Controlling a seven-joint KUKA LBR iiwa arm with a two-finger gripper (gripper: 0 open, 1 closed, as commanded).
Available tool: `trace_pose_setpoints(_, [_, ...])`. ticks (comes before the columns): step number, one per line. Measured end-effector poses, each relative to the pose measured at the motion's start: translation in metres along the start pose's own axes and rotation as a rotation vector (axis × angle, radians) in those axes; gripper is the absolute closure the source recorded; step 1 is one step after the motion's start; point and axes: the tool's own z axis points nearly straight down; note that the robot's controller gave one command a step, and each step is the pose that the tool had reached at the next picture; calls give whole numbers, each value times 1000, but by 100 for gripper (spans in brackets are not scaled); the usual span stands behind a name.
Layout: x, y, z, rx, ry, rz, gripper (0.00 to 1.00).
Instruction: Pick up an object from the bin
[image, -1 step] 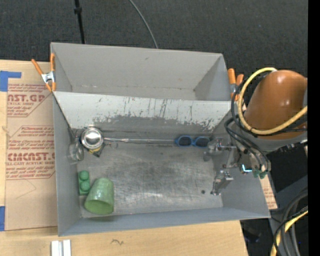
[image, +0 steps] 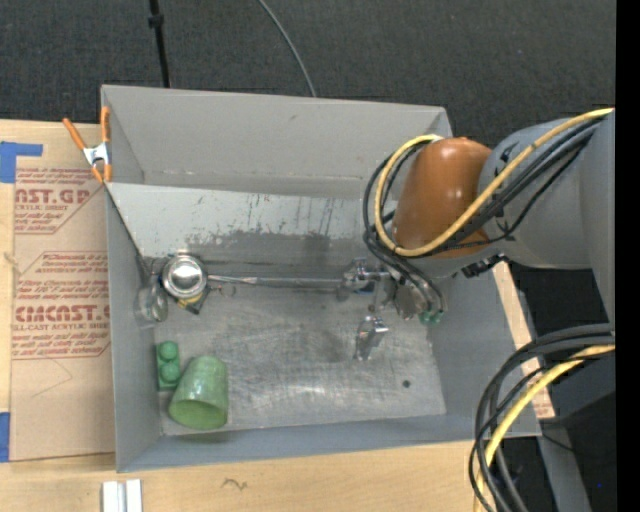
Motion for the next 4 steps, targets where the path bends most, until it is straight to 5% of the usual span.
trace_pose_setpoints(1, [60, 45, -38, 0, 1, -131, 0])
trace_pose_setpoints(2, [-26, 52, -47, 1, -9, -34, 0])
trace_pose_setpoints(3, [-20, 88, -55, 1, -4, -530, 0])
trace_pose_setpoints(4, [18, 105, -77, 1, -1, -565, 0])
